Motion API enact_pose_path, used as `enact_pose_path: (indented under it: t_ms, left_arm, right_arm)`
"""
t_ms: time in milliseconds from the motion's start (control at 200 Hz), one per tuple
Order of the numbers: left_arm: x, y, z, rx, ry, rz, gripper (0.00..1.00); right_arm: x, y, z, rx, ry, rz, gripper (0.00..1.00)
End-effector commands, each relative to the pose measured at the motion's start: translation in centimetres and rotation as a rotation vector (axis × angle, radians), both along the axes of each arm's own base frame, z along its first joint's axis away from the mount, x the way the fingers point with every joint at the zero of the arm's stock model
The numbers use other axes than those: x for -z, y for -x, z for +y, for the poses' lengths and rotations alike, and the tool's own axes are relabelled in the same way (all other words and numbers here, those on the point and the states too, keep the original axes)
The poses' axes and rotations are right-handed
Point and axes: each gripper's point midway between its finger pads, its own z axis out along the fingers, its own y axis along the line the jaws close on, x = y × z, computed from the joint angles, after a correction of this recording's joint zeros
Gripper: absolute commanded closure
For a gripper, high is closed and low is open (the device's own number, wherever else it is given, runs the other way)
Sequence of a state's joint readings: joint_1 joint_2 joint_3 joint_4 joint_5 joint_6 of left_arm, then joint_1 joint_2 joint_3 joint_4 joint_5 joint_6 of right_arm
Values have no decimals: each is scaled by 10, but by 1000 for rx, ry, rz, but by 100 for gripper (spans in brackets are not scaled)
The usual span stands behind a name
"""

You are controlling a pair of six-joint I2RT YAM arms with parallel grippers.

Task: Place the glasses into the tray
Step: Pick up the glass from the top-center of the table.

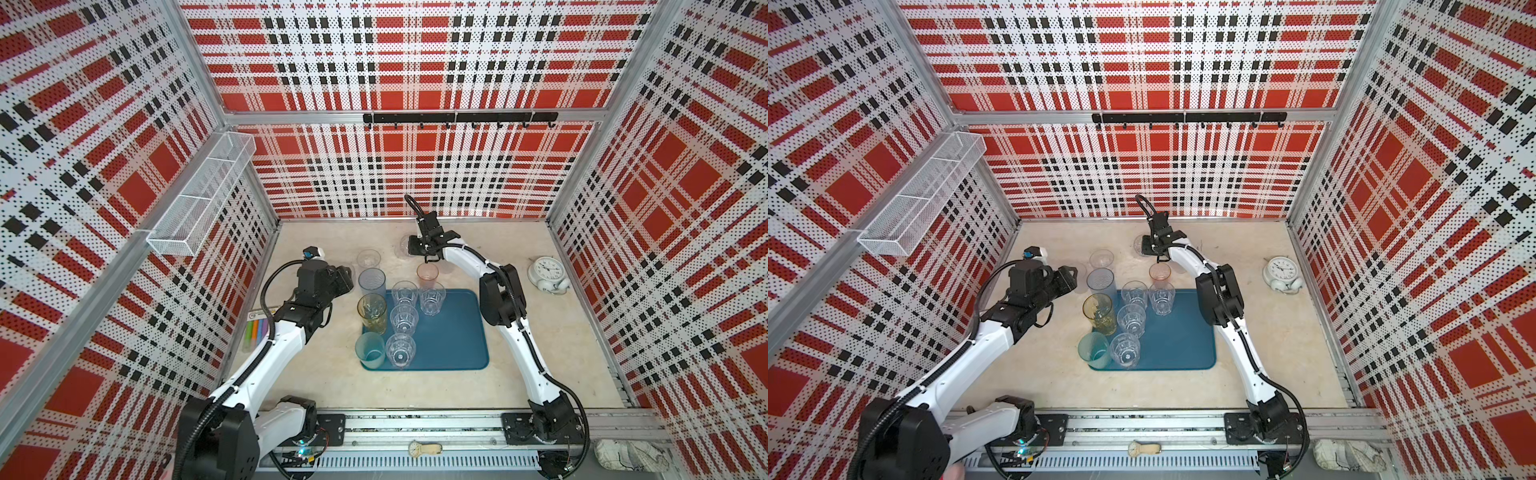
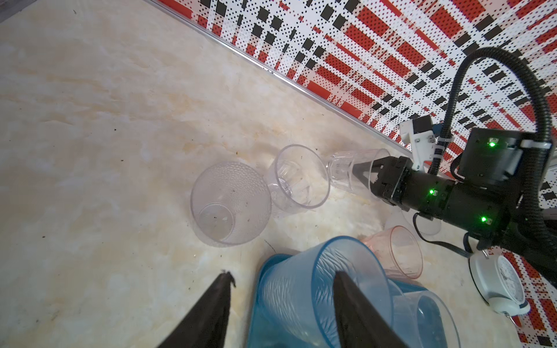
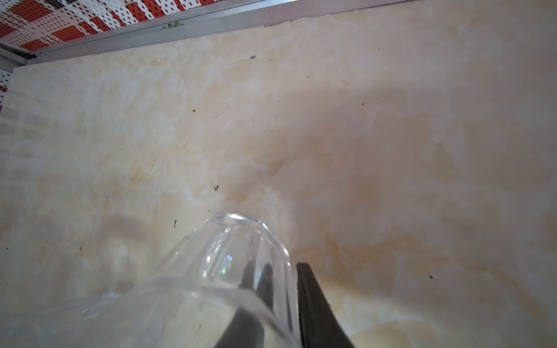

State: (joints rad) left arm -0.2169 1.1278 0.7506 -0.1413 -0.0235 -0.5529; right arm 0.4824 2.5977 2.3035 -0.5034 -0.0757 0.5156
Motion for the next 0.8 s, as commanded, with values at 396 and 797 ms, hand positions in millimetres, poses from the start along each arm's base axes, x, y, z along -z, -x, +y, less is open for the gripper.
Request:
enact_pose_path:
  t_ms: [396, 797]
  left_arm:
    - [1, -1, -3, 14, -6, -12, 42]
    - [-24, 2, -7, -1, -20, -81, 42]
  right_arm:
    - [-121, 10, 8, -50, -103, -159, 87]
    - [-209, 61, -17, -116, -71, -235, 90]
